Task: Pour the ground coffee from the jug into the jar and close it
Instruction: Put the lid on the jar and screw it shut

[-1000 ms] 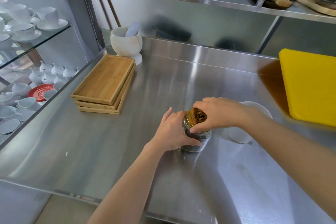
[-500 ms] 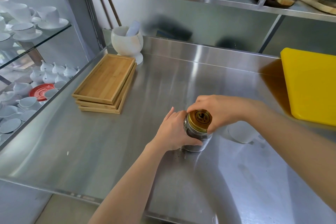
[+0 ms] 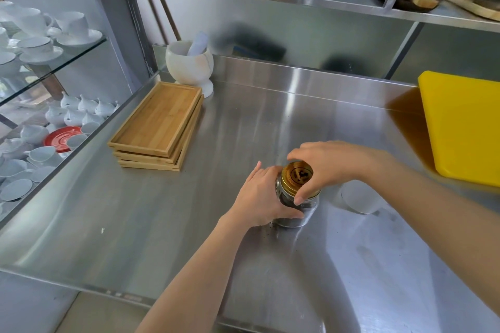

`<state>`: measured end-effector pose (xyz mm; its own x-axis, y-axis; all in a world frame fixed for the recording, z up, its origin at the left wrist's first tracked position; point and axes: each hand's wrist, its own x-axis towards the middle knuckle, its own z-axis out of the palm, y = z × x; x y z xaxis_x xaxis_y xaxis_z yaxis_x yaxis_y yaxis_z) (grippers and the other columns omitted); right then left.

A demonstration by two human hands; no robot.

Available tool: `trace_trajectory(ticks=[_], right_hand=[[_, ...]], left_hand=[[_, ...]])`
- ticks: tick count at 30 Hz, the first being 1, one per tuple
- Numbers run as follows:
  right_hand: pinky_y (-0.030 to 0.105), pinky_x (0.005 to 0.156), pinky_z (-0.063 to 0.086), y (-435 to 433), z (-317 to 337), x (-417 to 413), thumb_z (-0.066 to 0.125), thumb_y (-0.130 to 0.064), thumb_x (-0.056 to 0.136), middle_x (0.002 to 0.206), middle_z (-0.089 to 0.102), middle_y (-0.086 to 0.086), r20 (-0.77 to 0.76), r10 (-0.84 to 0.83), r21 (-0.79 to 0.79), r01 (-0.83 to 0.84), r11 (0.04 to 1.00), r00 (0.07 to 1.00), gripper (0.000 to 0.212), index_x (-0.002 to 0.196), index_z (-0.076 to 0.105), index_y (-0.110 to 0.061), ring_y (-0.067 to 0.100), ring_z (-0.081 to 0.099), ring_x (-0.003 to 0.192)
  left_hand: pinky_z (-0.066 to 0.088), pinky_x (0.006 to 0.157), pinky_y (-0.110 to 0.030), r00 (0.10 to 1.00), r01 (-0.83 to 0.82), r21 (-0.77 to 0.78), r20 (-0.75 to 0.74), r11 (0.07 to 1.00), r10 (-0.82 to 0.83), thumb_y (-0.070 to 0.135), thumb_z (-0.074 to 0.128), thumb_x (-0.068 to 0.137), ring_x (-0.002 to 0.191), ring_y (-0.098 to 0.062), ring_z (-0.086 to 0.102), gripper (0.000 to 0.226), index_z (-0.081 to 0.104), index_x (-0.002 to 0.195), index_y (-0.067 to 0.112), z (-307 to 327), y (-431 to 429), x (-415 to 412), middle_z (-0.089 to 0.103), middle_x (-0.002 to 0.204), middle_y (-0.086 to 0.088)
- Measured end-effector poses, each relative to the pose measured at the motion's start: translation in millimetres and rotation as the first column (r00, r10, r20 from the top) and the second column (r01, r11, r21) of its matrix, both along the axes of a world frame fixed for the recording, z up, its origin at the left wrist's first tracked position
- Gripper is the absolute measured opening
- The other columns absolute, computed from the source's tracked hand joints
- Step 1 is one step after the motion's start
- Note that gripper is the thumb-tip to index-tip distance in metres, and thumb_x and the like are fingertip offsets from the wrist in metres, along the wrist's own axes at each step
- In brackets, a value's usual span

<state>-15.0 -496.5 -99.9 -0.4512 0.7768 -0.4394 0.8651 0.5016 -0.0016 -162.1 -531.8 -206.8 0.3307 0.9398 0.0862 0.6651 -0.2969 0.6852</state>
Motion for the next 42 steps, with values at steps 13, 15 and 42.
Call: trace_trajectory(ticks=[13,15,42], right_hand=[[0.036,0.083,0.054,-2,-2,-2,0.076,-0.041,0.07,0.111,0.047,-0.004,-0.098,0.042,-0.074,-0.049,0.996,0.994,0.064,0.123,0.042,-0.032,0.018,0.051,0.1],[0.032,0.085,0.052,-2,0,0,0.077,-0.032,0.071,0.115,0.045,-0.005,-0.128,0.057,-0.091,-0.069,0.993,0.99,0.068,0.128,0.04,-0.034,0.016,0.048,0.104],[0.034,0.076,0.054,2,-7,-4,0.065,-0.066,0.068,0.099,0.056,-0.003,-0.023,0.013,0.03,-0.012,0.999,1.0,0.06,0.112,0.053,-0.027,0.016,0.054,0.09]], left_hand=[[0.003,0.117,-0.029,0.998,-0.023,-0.028,0.056,0.999,0.024,0.052,0.081,0.056,0.116,-0.016,0.051,0.078,0.049,0.118,0.017,2,0,0,0.061,0.113,0.003],[0.003,0.117,-0.029,0.998,-0.026,-0.043,0.06,0.999,0.029,0.051,0.081,0.056,0.118,-0.016,0.049,0.079,0.048,0.119,0.017,1,1,0,0.061,0.114,0.003],[0.004,0.117,-0.028,0.997,-0.025,-0.036,0.078,0.999,0.028,0.051,0.081,0.056,0.118,-0.016,0.048,0.08,0.048,0.121,0.017,1,1,-1,0.06,0.113,0.004]])
